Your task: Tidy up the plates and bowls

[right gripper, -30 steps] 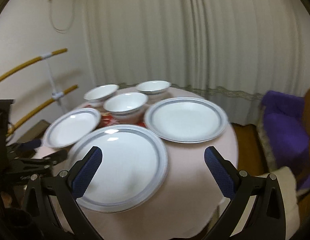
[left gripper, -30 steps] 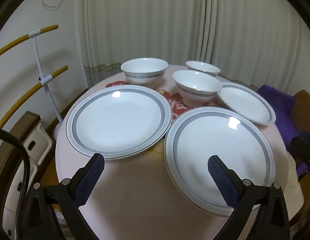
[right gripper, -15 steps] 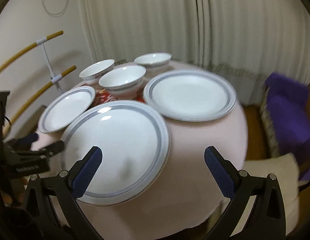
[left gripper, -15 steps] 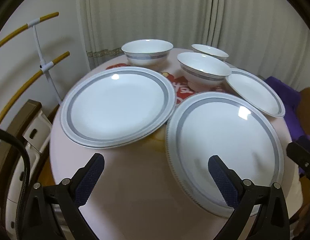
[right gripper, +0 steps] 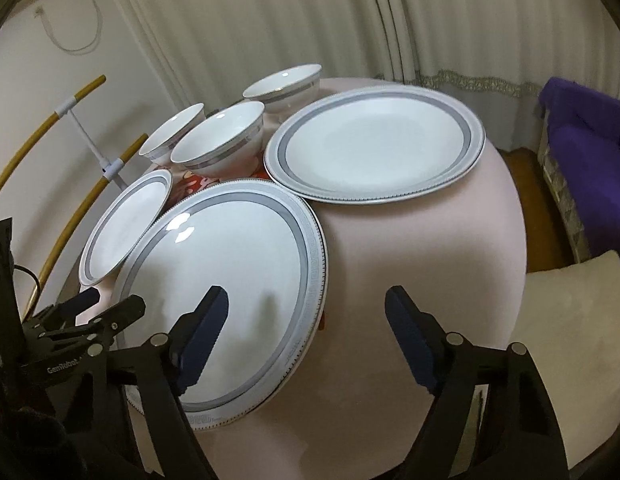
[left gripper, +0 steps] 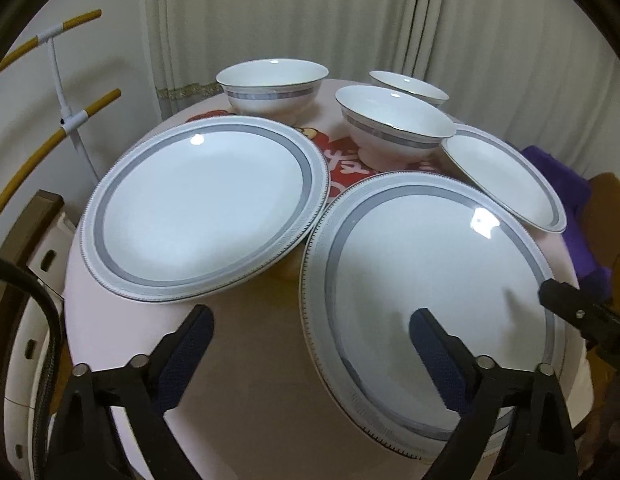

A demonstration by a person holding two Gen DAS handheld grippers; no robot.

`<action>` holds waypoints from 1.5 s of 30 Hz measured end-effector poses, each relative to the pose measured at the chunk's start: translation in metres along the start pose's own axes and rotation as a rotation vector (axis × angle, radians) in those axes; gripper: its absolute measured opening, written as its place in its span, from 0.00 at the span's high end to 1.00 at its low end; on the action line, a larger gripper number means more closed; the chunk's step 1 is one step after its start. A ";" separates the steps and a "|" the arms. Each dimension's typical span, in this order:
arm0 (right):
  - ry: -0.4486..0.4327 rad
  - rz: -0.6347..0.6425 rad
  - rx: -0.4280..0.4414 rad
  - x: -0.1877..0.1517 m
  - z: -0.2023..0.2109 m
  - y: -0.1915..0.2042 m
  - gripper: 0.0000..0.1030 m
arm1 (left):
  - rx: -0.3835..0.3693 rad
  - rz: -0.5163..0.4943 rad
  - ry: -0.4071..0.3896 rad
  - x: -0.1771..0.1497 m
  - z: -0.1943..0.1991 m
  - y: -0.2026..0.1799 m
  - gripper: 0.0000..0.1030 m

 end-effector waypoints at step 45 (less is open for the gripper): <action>0.044 -0.055 0.074 -0.004 -0.018 0.008 0.72 | -0.175 0.110 0.028 -0.004 -0.011 0.002 0.78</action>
Point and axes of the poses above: each gripper's, at about its wrist camera, not at the fingertips, and z roughly against the way its jaws point, y to its left, x to its top, the point moved 10 cm from there along -z, roughly the way its jaws point, and after that the axes turned 11 degrees about -x, right-handed, at the moved point
